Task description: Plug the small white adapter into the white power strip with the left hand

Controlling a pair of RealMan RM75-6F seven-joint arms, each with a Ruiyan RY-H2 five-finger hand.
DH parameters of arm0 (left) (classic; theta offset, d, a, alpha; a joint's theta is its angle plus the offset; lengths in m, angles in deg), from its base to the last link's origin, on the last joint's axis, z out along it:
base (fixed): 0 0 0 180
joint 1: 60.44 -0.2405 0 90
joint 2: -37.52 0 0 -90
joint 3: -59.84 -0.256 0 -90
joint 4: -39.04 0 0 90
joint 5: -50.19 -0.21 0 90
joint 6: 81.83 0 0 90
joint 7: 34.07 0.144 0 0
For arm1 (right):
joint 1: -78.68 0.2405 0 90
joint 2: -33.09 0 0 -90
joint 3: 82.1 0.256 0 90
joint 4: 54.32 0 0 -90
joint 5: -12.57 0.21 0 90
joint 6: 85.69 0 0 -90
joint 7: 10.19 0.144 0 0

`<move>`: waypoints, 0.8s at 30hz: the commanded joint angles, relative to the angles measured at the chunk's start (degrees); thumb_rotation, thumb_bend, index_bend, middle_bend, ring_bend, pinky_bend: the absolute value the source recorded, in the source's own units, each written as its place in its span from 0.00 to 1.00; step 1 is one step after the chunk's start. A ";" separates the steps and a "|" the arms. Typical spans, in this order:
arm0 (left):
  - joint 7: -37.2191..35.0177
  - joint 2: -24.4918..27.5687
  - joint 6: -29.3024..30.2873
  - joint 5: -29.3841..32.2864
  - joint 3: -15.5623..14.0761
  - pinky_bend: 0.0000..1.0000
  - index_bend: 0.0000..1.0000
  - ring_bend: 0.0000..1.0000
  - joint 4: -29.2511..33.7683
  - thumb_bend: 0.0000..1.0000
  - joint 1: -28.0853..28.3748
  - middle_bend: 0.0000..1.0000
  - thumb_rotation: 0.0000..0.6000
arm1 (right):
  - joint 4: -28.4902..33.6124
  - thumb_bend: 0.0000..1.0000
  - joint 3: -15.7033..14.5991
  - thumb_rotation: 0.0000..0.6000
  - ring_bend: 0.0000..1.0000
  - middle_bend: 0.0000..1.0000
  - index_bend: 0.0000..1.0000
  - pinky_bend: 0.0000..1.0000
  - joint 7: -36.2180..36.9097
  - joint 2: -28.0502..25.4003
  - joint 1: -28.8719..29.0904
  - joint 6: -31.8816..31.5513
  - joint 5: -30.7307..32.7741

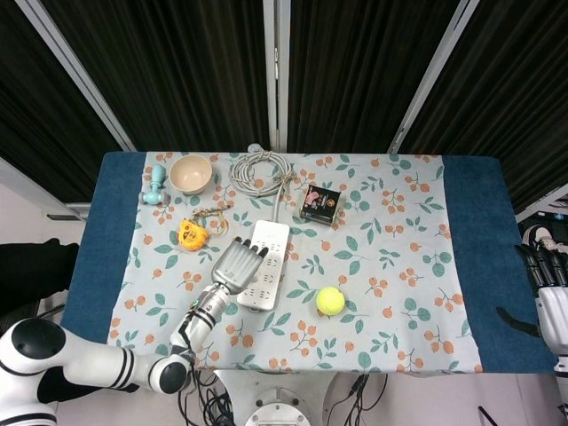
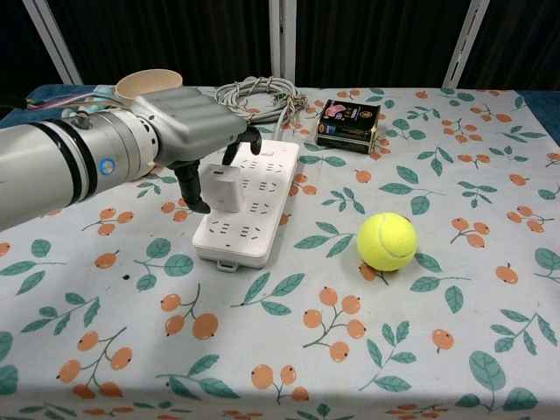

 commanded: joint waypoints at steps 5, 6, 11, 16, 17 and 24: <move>-17.12 6.83 4.47 -9.83 1.72 0.21 0.15 0.20 3.07 0.11 -7.46 0.29 1.00 | -0.28 0.06 -0.01 1.00 0.00 0.08 0.03 0.00 0.69 -0.41 0.05 -0.01 -0.31; -22.31 9.08 5.16 -12.01 2.09 0.19 0.16 0.20 3.23 0.11 -9.49 0.29 1.00 | -0.43 0.06 0.00 1.00 0.00 0.08 0.03 0.00 1.01 -0.52 0.13 0.21 -0.25; -44.50 17.02 9.36 -18.44 4.11 0.14 0.22 0.20 -0.20 0.11 -18.65 0.29 1.00 | -1.20 0.06 0.01 1.00 0.00 0.08 0.03 0.00 2.32 -0.65 0.93 1.47 -0.50; -59.17 23.96 11.81 -24.97 0.57 0.09 0.24 0.12 -9.15 0.12 -27.25 0.26 1.00 | -2.41 0.06 0.53 1.00 0.00 0.08 0.03 0.00 3.76 -0.36 1.71 2.31 -0.03; -60.66 24.77 12.24 -25.91 -0.28 0.07 0.24 0.11 -10.20 0.12 -28.62 0.26 1.00 | -2.60 0.07 0.59 1.00 0.00 0.08 0.03 0.00 3.97 -0.22 1.84 2.55 0.12; -61.47 27.75 20.14 -32.66 -6.11 0.04 0.24 0.10 -10.06 0.13 -38.82 0.25 1.00 | -3.52 0.07 0.32 1.00 0.00 0.08 0.03 0.00 4.79 1.24 3.08 3.83 -0.92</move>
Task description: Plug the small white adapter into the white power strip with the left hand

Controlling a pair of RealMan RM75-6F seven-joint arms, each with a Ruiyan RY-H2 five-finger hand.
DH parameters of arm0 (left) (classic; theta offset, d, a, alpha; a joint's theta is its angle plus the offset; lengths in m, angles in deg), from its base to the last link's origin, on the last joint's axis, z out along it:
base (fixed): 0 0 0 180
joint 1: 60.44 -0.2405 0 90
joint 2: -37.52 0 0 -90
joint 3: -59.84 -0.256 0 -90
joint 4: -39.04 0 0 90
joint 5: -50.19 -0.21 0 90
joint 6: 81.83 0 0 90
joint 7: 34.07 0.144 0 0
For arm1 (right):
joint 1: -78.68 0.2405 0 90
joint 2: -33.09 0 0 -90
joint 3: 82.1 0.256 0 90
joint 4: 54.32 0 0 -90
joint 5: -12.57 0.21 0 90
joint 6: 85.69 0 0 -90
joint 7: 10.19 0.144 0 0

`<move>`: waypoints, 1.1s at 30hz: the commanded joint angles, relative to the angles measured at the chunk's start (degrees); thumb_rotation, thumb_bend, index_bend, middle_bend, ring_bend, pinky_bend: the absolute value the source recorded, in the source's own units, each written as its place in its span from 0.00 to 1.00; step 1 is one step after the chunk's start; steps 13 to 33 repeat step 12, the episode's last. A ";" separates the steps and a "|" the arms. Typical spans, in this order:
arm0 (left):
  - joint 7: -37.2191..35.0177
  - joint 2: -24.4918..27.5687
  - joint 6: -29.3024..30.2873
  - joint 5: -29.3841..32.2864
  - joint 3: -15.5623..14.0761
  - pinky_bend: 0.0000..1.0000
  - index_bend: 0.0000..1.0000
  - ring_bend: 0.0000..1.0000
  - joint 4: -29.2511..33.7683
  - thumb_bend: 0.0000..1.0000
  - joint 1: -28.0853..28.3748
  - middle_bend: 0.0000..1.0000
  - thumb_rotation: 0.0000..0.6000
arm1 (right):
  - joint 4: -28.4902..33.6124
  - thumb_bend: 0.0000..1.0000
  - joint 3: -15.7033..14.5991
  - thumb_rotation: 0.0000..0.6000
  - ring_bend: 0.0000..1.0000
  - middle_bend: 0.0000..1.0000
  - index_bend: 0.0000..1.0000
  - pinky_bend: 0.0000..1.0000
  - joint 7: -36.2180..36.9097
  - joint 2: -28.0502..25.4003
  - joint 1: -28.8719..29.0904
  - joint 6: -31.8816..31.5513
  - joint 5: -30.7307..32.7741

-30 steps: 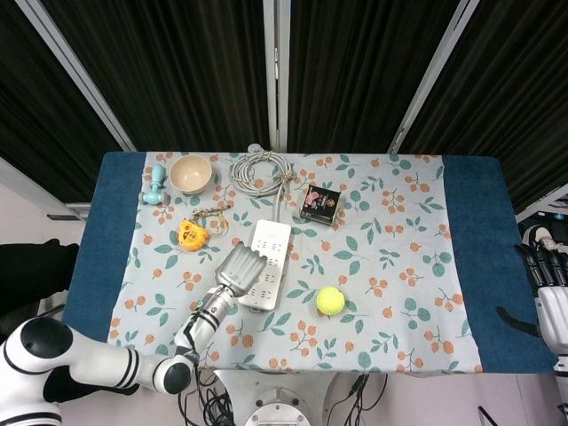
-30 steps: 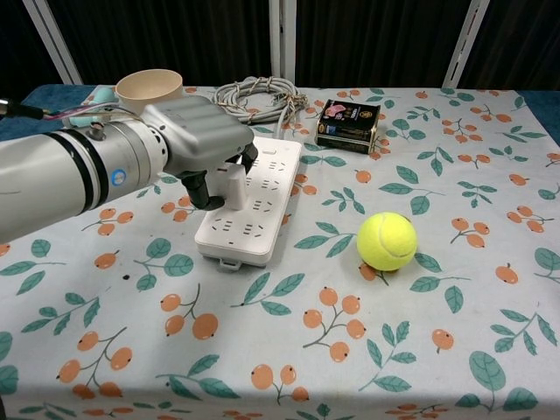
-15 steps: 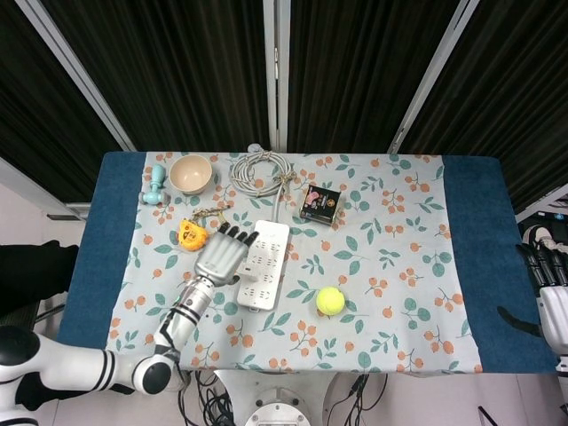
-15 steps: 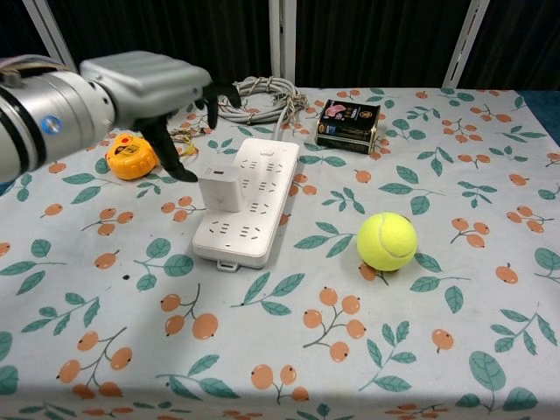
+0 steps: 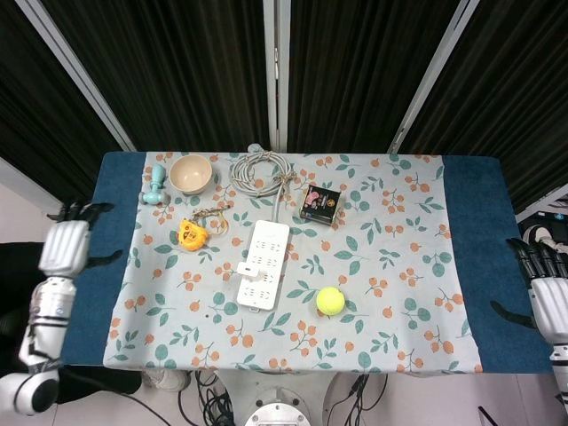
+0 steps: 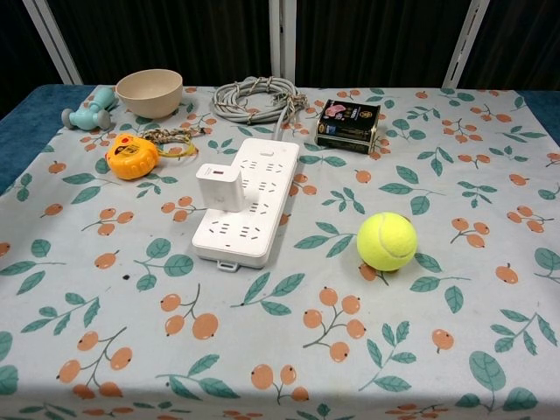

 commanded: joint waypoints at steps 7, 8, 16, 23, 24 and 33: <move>7.67 2.15 11.72 -8.84 -6.31 0.04 0.21 0.10 5.14 0.13 -11.81 0.22 1.00 | -0.32 0.07 -0.58 1.00 0.00 0.08 0.03 0.00 -0.87 1.76 -0.31 -1.42 -1.20; 8.54 2.25 11.68 -8.78 -6.61 0.04 0.20 0.10 6.12 0.13 -12.42 0.22 1.00 | -0.33 0.07 -0.68 1.00 0.00 0.08 0.03 0.00 -1.08 1.93 -0.43 -1.46 -1.09; 11.02 2.68 10.32 -7.74 -7.23 0.01 0.18 0.05 9.60 0.13 -14.19 0.18 1.00 | -0.53 0.07 -1.01 1.00 0.00 0.08 0.03 0.00 -0.48 2.32 -0.47 -1.23 -1.17; 11.02 2.68 10.32 -7.74 -7.23 0.01 0.18 0.05 9.60 0.13 -14.19 0.18 1.00 | -0.53 0.07 -1.01 1.00 0.00 0.08 0.03 0.00 -0.48 2.32 -0.47 -1.23 -1.17; 11.02 2.68 10.32 -7.74 -7.23 0.01 0.18 0.05 9.60 0.13 -14.19 0.18 1.00 | -0.53 0.07 -1.01 1.00 0.00 0.08 0.03 0.00 -0.48 2.32 -0.47 -1.23 -1.17; 11.02 2.68 10.32 -7.74 -7.23 0.01 0.18 0.05 9.60 0.13 -14.19 0.18 1.00 | -0.53 0.07 -1.01 1.00 0.00 0.08 0.03 0.00 -0.48 2.32 -0.47 -1.23 -1.17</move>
